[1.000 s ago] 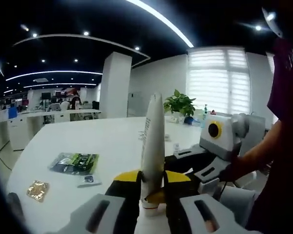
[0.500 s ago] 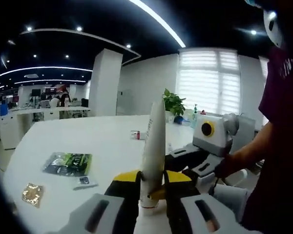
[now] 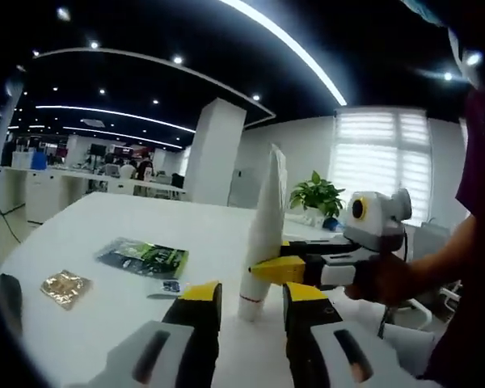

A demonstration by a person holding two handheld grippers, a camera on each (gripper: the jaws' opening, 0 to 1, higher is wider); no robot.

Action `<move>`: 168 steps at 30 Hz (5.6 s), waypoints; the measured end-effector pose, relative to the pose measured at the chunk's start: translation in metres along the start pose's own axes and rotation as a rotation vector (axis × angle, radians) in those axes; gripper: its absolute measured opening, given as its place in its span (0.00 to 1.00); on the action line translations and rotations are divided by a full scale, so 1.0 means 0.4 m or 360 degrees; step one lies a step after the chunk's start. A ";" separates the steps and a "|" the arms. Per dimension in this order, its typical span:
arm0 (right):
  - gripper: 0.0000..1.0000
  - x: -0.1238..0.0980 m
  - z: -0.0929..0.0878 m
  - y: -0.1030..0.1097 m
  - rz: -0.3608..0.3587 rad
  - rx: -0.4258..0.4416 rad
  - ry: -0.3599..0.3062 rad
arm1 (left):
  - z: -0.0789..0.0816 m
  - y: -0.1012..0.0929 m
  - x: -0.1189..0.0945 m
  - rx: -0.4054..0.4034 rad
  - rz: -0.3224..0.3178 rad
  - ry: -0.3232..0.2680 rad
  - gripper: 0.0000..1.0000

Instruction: Arrange the skincare products in the storage area until every visible bottle or jar stands upright without overlapping.

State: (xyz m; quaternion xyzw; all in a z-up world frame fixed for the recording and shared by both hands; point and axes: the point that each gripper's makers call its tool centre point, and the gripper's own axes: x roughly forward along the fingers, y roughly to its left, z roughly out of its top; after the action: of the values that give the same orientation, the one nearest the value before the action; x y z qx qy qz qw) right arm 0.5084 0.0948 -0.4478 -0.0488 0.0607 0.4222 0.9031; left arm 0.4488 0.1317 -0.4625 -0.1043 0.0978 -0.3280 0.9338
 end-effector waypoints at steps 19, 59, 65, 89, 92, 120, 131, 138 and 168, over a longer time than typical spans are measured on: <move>0.21 0.084 0.060 -0.218 -0.0256 0.0110 -0.0059 | -0.049 -0.016 0.021 0.0146 -0.0116 0.0025 0.31; 0.37 0.410 -0.036 -0.351 -0.0085 0.0365 0.0667 | -0.077 -0.028 0.036 0.0138 -0.0160 0.0111 0.31; 0.48 0.450 -0.061 -0.330 -0.0027 0.0381 0.0825 | -0.075 -0.027 0.036 0.0140 -0.0157 0.0102 0.31; 0.12 0.459 -0.112 -0.360 -0.0048 0.0205 0.1034 | -0.081 -0.029 0.032 0.0195 -0.0162 0.0113 0.31; 0.06 0.453 -0.099 -0.360 -0.0030 0.0191 0.1020 | -0.083 -0.029 0.032 0.0199 -0.0161 0.0114 0.31; 0.05 0.318 0.100 -0.450 -0.0234 0.0408 0.0081 | 0.053 0.098 0.121 -0.0103 0.0186 -0.0034 0.29; 0.05 0.279 0.131 -0.424 -0.0248 0.0390 0.0008 | 0.107 0.177 0.397 -0.0152 0.0223 0.0061 0.34; 0.06 0.261 0.168 -0.413 -0.0229 0.0329 -0.0053 | 0.089 0.168 0.483 -0.0220 0.0189 0.0121 0.37; 0.03 0.185 0.088 -0.445 -0.0356 0.0136 0.0060 | 0.019 0.225 0.568 -0.0019 0.0223 0.0399 0.32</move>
State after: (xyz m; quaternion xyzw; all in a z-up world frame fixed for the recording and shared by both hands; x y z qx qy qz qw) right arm 0.6948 0.0418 -0.4175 -0.0245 0.0897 0.3149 0.9446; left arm 0.6779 0.0576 -0.5047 -0.0611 0.2228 -0.2719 0.9342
